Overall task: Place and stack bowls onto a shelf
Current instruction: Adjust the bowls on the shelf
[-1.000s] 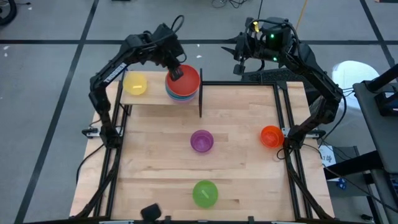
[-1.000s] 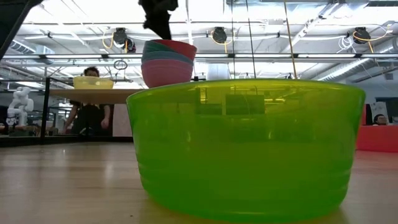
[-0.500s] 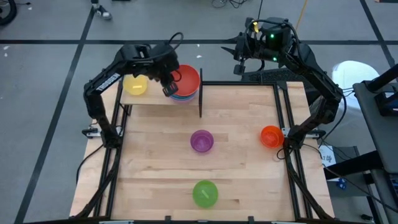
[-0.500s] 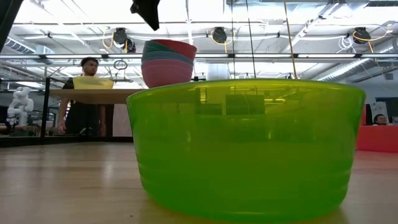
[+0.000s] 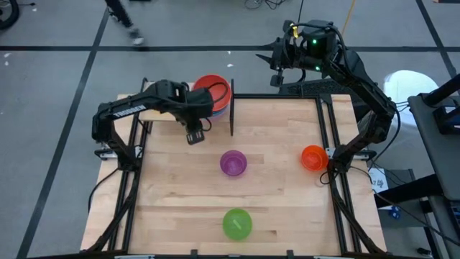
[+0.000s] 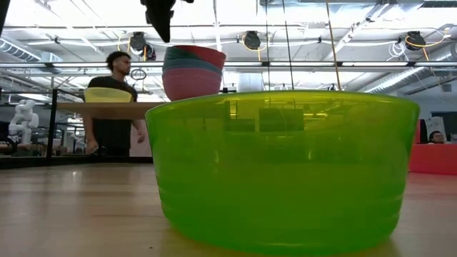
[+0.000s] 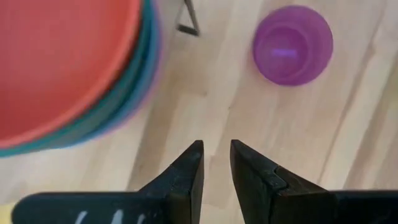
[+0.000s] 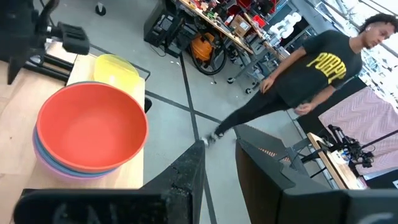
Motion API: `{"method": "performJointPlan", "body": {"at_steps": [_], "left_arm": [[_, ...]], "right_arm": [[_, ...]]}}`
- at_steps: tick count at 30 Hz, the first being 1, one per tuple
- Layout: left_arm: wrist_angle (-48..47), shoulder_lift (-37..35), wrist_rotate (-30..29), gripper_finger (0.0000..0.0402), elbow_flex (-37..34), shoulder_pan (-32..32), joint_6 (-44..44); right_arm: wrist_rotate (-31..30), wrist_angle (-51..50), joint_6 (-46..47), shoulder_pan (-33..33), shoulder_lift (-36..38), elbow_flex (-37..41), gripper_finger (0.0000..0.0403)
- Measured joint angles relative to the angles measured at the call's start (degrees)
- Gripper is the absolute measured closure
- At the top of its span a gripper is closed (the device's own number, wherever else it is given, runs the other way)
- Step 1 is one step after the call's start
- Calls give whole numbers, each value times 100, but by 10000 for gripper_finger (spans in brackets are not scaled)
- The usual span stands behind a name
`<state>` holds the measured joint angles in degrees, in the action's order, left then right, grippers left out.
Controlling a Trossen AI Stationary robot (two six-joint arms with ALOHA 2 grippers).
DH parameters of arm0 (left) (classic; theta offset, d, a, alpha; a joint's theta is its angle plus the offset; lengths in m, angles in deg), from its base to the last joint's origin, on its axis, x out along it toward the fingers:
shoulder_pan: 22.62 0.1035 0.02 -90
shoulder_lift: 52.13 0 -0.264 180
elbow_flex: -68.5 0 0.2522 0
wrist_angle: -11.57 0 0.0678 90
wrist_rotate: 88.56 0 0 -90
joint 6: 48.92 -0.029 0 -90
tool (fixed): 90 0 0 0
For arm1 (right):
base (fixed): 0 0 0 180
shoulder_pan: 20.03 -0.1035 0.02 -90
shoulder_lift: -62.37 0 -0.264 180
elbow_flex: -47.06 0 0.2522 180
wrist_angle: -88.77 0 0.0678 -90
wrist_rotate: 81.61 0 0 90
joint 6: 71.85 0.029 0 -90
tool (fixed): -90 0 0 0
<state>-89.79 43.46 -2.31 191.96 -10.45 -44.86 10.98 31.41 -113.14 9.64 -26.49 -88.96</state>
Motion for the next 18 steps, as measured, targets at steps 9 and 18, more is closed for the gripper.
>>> {"method": "performJointPlan", "body": {"at_steps": [9,18], "left_arm": [[1403,-220,614,316,-861,196,-709],[1729,-201,310,316,-882,470,-1321]], "right_arm": [[0,0,3,0,0,-1,319],[15,-133,190,0,0,-2,319]]}}
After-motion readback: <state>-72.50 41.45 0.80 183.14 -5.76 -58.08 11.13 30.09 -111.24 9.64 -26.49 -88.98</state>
